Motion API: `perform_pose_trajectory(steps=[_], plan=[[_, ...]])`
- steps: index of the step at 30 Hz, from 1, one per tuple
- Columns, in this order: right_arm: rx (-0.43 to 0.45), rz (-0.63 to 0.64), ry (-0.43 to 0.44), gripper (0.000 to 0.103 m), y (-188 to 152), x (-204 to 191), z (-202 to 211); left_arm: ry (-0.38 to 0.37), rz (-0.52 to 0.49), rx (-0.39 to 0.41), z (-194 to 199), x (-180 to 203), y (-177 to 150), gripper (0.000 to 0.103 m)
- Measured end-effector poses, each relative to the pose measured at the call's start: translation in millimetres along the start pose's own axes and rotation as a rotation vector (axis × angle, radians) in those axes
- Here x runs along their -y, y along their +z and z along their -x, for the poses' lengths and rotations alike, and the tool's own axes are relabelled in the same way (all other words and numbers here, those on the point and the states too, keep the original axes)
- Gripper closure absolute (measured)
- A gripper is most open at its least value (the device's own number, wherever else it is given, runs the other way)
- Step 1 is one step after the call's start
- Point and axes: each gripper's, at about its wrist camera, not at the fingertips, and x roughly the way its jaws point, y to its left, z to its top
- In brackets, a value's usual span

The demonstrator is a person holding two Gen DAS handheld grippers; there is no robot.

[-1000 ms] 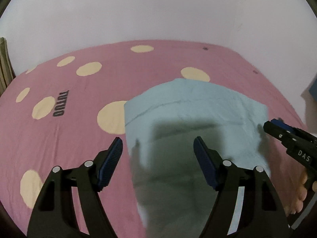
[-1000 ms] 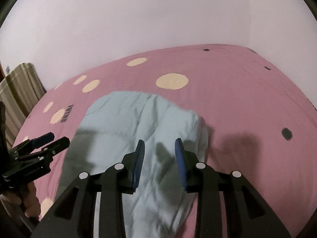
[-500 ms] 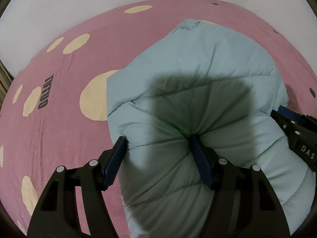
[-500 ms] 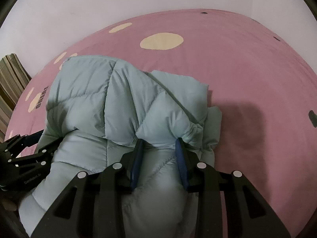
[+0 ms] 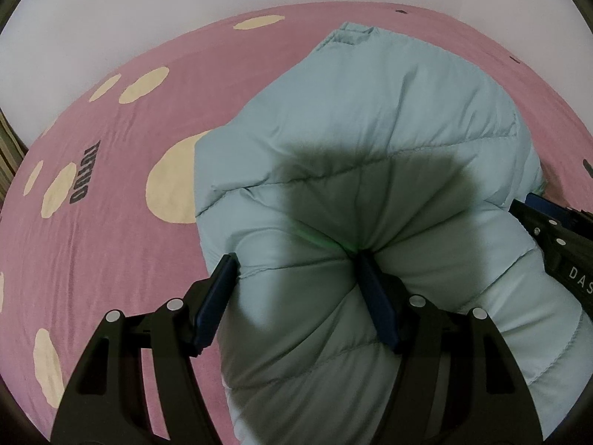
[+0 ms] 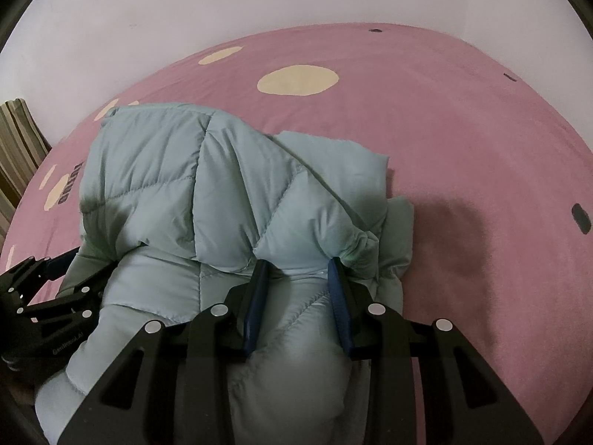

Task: Fold large clothes

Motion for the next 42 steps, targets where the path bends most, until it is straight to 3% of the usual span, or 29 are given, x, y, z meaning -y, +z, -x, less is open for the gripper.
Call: perform_pose_trajectory(steps=[6, 8, 12, 19, 24, 27, 31, 35, 42], plan=[[0.023, -0.007, -0.002, 0.068, -3, -3, 10, -0.002, 0.01, 0.018, 8, -3, 5, 0.034], [0.032, -0.007, 0.002, 0.068, -4, -3, 19, -0.004, 0.027, 0.039, 20, -7, 3, 0.027], [0.039, -0.026, 0.016, 0.044, -6, 0, 46, -0.027, 0.097, 0.06, 44, -26, -5, 0.023], [0.038, -0.055, 0.09, 0.04, -26, 10, 83, -0.145, 0.246, 0.067, 74, -62, -47, 0.017], [0.003, -0.086, 0.124, 0.033, -41, 13, 76, -0.269, 0.293, 0.032, 61, -59, -64, 0.015], [-0.023, -0.121, 0.146, 0.027, -47, 17, 62, -0.308, 0.303, 0.011, 51, -54, -62, 0.015], [-0.057, -0.148, 0.182, 0.026, -52, 21, 46, -0.325, 0.286, -0.014, 37, -44, -58, 0.017], [-0.05, -0.119, 0.167, 0.026, -53, 14, 41, -0.372, 0.287, -0.024, 28, -41, -57, 0.032], [-0.049, -0.134, 0.212, 0.041, -59, 16, 36, -0.369, 0.262, -0.017, 25, -38, -58, 0.038]])
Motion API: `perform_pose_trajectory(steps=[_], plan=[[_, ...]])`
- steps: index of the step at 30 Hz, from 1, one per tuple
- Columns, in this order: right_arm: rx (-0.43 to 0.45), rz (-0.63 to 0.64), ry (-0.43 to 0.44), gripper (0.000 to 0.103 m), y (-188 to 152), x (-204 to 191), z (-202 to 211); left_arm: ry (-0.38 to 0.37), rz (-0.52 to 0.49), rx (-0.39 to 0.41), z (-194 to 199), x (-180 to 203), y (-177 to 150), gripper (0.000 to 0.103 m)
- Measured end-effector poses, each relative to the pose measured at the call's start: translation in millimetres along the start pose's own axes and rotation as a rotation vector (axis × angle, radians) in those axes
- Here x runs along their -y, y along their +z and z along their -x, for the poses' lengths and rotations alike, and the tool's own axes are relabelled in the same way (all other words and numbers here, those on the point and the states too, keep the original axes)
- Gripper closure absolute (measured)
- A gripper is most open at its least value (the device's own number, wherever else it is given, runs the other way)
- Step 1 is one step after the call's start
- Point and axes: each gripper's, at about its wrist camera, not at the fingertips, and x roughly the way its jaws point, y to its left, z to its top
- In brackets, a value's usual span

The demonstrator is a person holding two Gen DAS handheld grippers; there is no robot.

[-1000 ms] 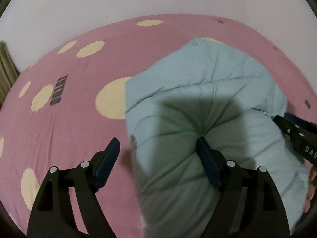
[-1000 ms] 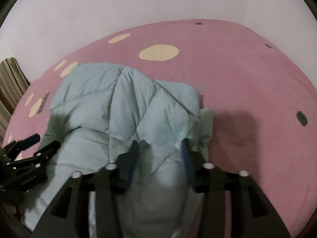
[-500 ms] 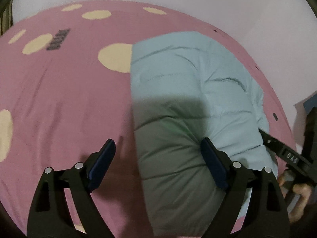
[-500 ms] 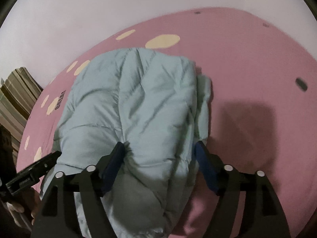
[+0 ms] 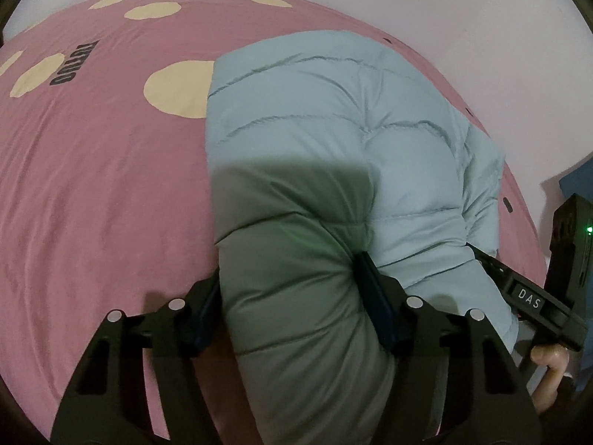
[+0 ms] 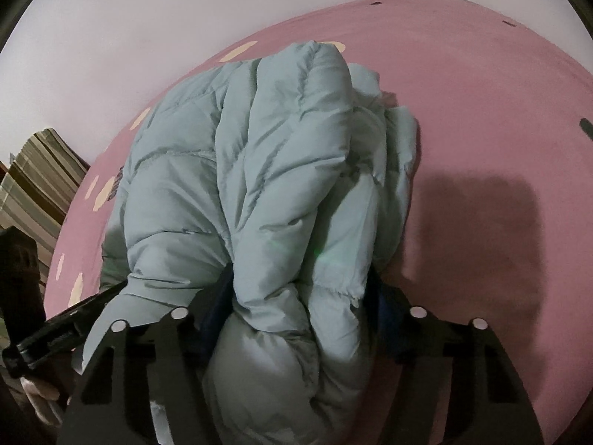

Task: Fold large clothes
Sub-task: 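Grasp the bundle end with both tools and roll it over the jacket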

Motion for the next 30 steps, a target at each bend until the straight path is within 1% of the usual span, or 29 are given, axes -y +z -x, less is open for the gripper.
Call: perform_pose_trajectory(steps=[8, 13, 16, 20, 23, 30], plan=[[0.004, -0.011, 0.027, 0.05, -3, 2, 0, 0.016, -0.027, 0.015, 3, 9, -6, 0.046], [0.008, -0.019, 0.074, 0.061, -4, 6, 0, 0.018, -0.04, 0.026, 5, 17, -6, 0.052], [0.013, -0.004, 0.093, 0.066, -6, 6, 1, 0.013, -0.038, 0.033, 8, 13, -4, 0.056], [0.011, 0.022, 0.113, 0.068, -3, 1, 0, 0.012, -0.03, 0.045, 14, 9, -5, 0.059], [0.005, 0.036, 0.139, 0.07, 1, -5, -5, 0.01, -0.004, 0.054, 19, -1, -4, 0.06], [-0.02, 0.089, 0.187, 0.07, 13, -19, -17, 0.049, 0.043, 0.083, 35, -34, -1, 0.06]])
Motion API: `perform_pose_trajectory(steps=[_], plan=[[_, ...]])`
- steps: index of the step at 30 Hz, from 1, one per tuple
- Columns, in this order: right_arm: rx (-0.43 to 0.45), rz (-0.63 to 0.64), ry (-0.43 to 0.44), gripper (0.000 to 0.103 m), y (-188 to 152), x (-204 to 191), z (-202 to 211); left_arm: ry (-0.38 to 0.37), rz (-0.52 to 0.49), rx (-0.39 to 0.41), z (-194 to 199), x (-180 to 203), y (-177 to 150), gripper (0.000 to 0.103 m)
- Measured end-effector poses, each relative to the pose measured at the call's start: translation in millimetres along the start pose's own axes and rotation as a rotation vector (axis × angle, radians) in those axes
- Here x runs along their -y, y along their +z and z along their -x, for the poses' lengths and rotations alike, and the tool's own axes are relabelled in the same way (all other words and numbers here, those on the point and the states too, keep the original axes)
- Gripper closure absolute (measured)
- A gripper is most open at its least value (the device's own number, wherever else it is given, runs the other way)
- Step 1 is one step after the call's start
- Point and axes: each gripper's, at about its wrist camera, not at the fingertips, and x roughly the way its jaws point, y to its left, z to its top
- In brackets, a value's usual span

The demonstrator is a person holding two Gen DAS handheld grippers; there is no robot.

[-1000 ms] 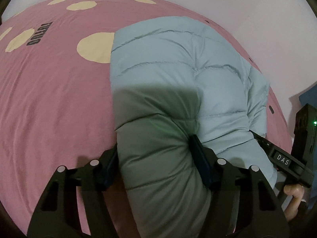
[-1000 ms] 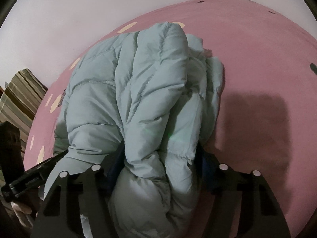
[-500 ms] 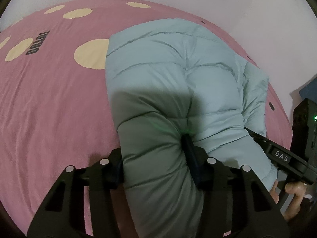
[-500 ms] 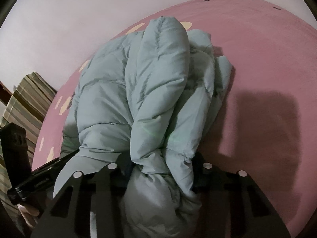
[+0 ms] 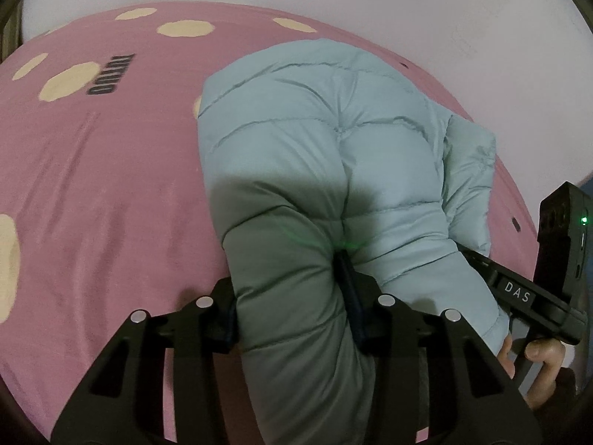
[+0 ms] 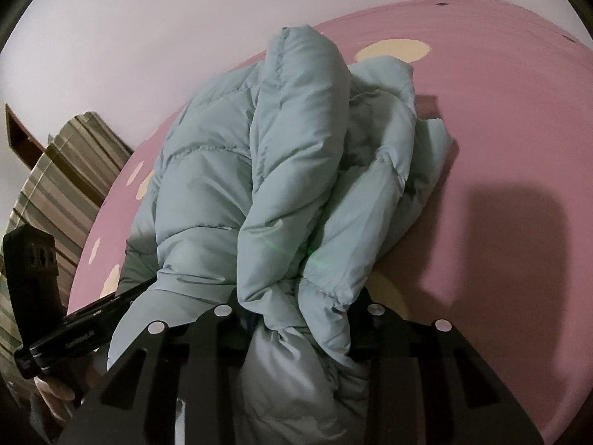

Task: Fold large clothes
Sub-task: 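Grasp the bundle end with both tools and roll it over the jacket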

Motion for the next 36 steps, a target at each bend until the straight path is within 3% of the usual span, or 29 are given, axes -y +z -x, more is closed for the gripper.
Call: perform_pose_trajectory(steps=[11, 23, 36], plan=[[-0.049, 0.084, 0.063, 0.071, 16, -27, -32, 0.056, 0.09, 0.033, 19, -57, 7, 0.06], [-0.049, 0.068, 0.088, 0.068, 19, -2, -18, 0.05, 0.102, 0.044, 21, -60, 4, 0.059], [-0.002, -0.032, 0.071, 0.046, 17, 27, 6, 0.122, 0.085, 0.058, 23, -53, 7, 0.047]])
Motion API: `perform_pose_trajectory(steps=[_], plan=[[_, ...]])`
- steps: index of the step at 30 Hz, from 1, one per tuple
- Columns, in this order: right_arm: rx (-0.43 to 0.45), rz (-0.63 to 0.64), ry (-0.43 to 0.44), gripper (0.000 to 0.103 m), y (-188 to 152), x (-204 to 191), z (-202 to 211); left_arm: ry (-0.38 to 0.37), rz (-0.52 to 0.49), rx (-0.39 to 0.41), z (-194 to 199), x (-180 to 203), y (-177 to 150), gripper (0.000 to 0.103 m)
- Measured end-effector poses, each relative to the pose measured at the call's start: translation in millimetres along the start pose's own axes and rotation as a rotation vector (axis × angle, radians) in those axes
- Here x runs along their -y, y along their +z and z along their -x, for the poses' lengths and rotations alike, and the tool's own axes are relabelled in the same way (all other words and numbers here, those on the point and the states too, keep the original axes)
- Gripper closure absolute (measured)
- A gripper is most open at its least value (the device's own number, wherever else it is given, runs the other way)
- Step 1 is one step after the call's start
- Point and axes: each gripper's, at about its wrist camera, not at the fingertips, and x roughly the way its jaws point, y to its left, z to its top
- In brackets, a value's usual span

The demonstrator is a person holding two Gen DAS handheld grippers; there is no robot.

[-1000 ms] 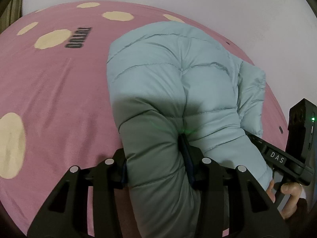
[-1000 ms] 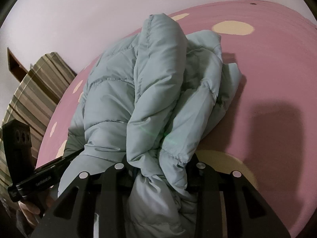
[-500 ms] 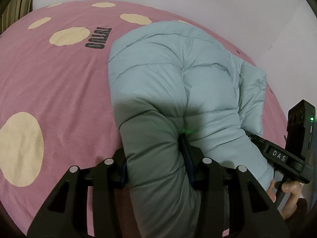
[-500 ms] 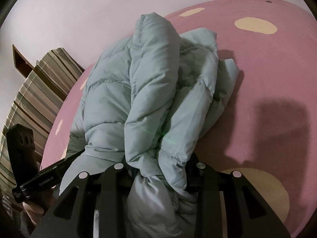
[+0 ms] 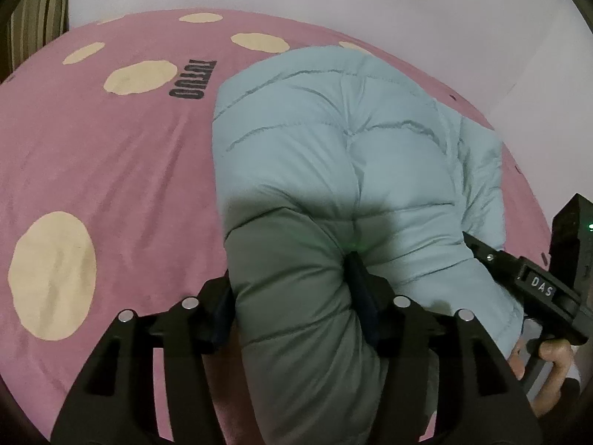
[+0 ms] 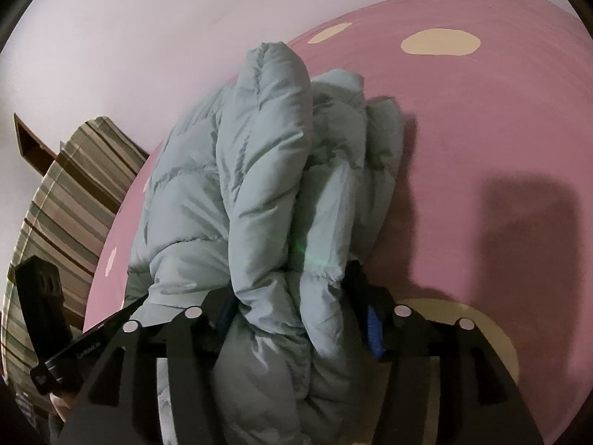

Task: Fold large clothes
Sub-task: 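Grasp the bundle end with both tools and roll it over the jacket, then open both tools and lift them away from the folded jacket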

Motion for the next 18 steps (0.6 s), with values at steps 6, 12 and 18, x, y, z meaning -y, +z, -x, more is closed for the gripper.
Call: perform_pose_trajectory(steps=[6, 12, 18], plan=[[0.029, -0.058, -0.018, 0.035, 0, 17, 17, 0.082, -0.043, 0.026, 5, 9, -2, 0.034], [0.052, -0.101, -0.036, 0.031, -2, 29, 32, 0.12, -0.049, 0.046, 13, 11, -5, 0.023], [0.082, -0.154, -0.059, 0.03, -7, 34, 45, 0.141, -0.05, 0.065, 20, 12, -7, 0.019]])
